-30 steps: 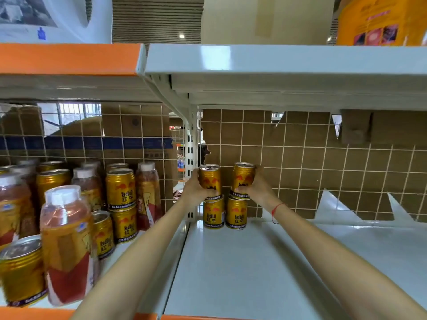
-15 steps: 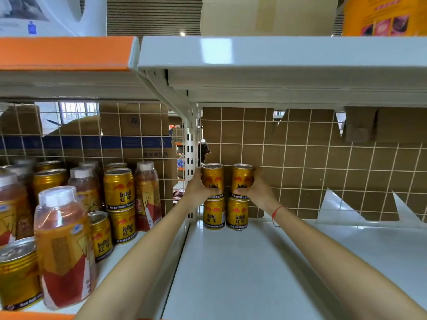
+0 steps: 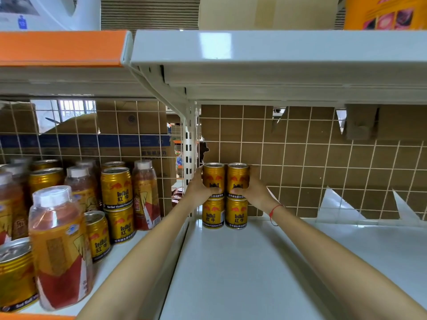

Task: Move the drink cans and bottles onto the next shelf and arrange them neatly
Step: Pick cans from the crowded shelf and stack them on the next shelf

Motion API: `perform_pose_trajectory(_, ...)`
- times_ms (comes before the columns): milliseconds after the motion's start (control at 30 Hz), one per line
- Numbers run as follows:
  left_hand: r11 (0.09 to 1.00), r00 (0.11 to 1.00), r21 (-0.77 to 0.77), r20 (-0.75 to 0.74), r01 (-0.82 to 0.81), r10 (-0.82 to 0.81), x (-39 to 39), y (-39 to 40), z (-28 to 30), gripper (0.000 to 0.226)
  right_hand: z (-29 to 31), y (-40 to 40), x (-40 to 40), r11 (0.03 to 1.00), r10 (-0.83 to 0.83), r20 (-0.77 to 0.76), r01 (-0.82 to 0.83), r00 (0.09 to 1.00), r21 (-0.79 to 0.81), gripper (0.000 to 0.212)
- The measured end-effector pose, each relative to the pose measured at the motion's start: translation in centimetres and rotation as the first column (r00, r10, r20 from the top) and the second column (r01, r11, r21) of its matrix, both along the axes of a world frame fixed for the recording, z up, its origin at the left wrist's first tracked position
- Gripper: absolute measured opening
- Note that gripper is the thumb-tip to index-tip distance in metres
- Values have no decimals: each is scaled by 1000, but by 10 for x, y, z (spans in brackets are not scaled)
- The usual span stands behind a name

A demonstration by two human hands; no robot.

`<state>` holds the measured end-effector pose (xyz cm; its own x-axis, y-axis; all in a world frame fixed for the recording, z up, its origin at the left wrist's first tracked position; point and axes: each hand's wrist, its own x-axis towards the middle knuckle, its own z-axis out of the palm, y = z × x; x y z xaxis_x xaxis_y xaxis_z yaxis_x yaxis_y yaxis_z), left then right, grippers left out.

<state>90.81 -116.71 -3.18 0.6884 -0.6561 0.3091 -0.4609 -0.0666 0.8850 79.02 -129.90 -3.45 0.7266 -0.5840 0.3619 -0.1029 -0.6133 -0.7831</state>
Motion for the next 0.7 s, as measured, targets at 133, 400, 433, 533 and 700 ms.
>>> perform_pose_trajectory(133,1000,1000,0,-9,10,-10,2,1,-1,92,-3,-1,1,1000,-1,11,1,1000,-11,62)
perform_pose_trajectory(400,999,999,-4,-2,49,-49,3,2,-4,92,-5,-2,0,999,18,25,-18,1000,-29,65)
perform_pose_trajectory(433,998,998,-5,-4,58,-58,3,2,-4,92,-4,-1,-1,999,20,26,-19,999,-27,64)
perform_pose_trajectory(533,997,997,-13,-17,73,-73,3,4,-5,93,-5,-3,-1,1000,21,30,-21,999,-14,61)
perform_pose_trajectory(700,996,996,-25,-10,90,-90,-1,4,-5,89,-6,-4,0,1000,20,6,-20,1000,-13,60)
